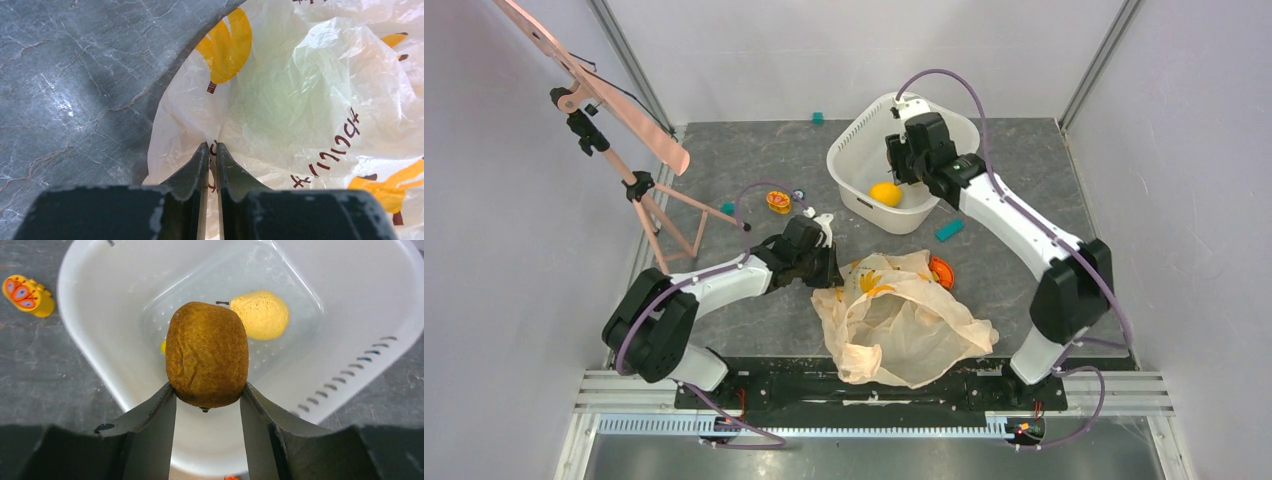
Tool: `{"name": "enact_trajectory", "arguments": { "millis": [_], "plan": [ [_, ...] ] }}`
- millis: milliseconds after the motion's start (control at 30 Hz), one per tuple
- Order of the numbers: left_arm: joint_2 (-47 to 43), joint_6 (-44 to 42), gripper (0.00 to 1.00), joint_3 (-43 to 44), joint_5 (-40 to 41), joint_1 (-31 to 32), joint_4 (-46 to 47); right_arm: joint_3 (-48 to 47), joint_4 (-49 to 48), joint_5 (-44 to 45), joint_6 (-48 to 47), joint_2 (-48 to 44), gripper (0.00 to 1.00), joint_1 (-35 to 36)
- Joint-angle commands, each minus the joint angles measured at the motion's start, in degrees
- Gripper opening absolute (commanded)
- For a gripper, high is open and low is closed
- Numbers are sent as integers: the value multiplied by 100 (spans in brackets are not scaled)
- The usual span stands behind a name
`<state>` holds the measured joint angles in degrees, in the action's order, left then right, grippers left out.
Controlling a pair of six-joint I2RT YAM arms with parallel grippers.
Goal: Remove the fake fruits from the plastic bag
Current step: Place the fake fruit in the bin.
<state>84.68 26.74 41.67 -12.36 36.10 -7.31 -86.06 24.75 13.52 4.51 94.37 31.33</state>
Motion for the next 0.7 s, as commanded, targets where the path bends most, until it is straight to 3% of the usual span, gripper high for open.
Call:
{"name": "enact_trajectory", "arguments": {
  "millis": [0,333,667],
  "plan": [
    [-370,150,12,-51,-66,-6,327,-673,-212,-515,-237,704,39,-329],
    [-409,164,4,-99,-64,-6,308,-1482,-238,-1081,-401,2235,40,-460],
    [-341,221,2,-96,-30,-6,292,-1678,-32,-1071,-399,2906,47,-459]
  ]
}}
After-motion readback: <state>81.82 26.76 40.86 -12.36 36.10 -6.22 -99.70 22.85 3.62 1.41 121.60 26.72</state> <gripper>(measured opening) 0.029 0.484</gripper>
